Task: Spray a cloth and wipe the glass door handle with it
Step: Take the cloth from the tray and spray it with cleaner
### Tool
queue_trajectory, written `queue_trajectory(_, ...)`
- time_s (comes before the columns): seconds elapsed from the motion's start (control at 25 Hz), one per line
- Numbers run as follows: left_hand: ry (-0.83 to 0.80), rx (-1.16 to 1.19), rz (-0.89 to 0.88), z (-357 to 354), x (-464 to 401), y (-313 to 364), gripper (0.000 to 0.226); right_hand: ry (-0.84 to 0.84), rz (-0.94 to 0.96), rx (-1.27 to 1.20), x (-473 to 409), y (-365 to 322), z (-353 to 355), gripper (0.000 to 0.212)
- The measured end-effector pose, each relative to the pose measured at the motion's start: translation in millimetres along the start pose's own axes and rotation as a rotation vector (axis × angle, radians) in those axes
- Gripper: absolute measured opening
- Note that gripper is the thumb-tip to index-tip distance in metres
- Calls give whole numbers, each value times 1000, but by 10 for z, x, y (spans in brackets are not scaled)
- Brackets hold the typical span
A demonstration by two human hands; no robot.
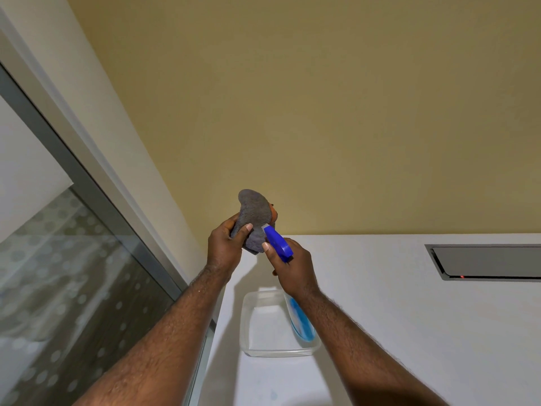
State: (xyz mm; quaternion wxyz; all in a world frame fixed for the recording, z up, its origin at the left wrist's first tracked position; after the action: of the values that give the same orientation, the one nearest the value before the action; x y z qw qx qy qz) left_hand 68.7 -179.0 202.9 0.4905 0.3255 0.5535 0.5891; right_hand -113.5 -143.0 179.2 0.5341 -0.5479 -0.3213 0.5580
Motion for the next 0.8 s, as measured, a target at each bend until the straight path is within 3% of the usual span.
queue_trajectory(0.28,-20,39,-37,73,31,65,31,28,-34,21,-33,-98,-21,51)
queue_trajectory(0.8,-8,105,20,193,-38,-86,27,-67,-28,114,134,-64,-211,45)
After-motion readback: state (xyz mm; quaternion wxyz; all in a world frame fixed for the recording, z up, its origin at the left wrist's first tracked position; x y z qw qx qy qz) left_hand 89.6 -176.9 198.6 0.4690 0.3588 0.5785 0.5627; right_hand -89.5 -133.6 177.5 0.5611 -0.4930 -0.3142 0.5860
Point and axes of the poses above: each hand's wrist, its own x-axis away from the middle knuckle, its own z-axis out of the back of the hand, y = z × x, the point moved 10 cm from there along -x, towards the middle knuckle, and after that the axes turned 5 degrees about y, right-handed, at the moved point
